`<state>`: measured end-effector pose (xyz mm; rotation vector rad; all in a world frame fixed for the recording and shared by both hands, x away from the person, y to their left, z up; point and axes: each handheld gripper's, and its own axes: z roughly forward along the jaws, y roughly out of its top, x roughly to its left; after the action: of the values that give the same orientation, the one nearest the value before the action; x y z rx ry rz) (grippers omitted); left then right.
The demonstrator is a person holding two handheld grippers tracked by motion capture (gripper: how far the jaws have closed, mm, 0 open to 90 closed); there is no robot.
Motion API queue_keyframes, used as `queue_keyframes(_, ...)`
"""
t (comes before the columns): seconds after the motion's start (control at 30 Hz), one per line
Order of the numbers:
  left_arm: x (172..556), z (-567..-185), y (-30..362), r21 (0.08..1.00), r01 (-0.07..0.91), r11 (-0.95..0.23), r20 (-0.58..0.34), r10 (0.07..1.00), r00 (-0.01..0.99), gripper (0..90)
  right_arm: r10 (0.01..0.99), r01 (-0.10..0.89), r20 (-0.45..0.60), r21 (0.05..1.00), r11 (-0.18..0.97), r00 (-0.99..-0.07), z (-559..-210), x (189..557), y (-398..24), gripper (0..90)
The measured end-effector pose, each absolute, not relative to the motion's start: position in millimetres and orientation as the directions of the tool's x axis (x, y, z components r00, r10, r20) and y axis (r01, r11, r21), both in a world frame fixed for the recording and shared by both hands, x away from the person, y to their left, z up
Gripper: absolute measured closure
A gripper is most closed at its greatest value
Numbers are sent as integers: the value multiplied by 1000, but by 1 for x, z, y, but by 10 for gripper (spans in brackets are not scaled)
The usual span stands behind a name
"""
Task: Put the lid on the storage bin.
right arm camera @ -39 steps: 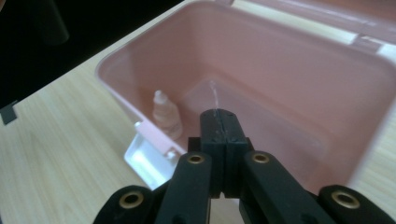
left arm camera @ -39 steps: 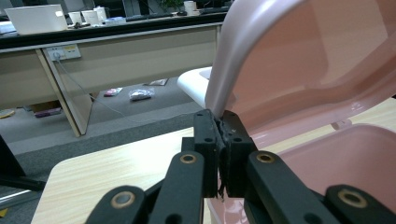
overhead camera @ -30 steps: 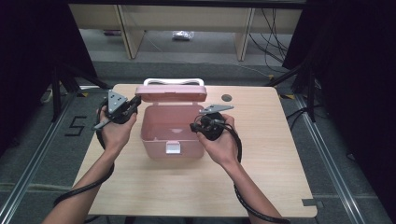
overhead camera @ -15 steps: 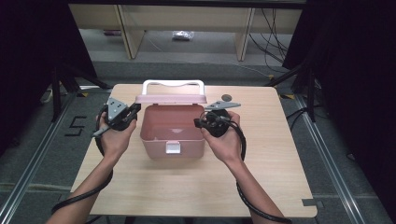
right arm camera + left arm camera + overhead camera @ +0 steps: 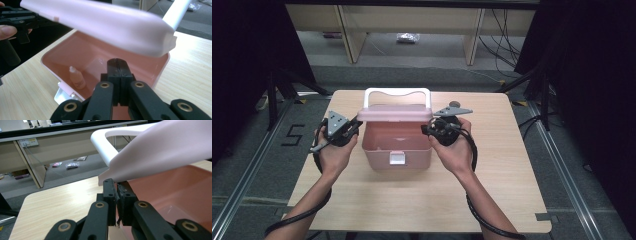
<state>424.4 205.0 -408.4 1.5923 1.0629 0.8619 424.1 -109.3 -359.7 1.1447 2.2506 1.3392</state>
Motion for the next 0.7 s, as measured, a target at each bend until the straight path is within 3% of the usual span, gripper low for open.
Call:
queue_keyframes(0.33, 418, -415, 208, 957, 250, -150, 44, 923, 383, 858, 760, 511, 161, 822, 250, -630, -363, 419, -110, 900)
queue_keyframes(0.7, 386, -414, 232, 951, 260, -170, 66, 927, 368, 778, 756, 508, 145, 817, 272, -638, -367, 416, -112, 900)
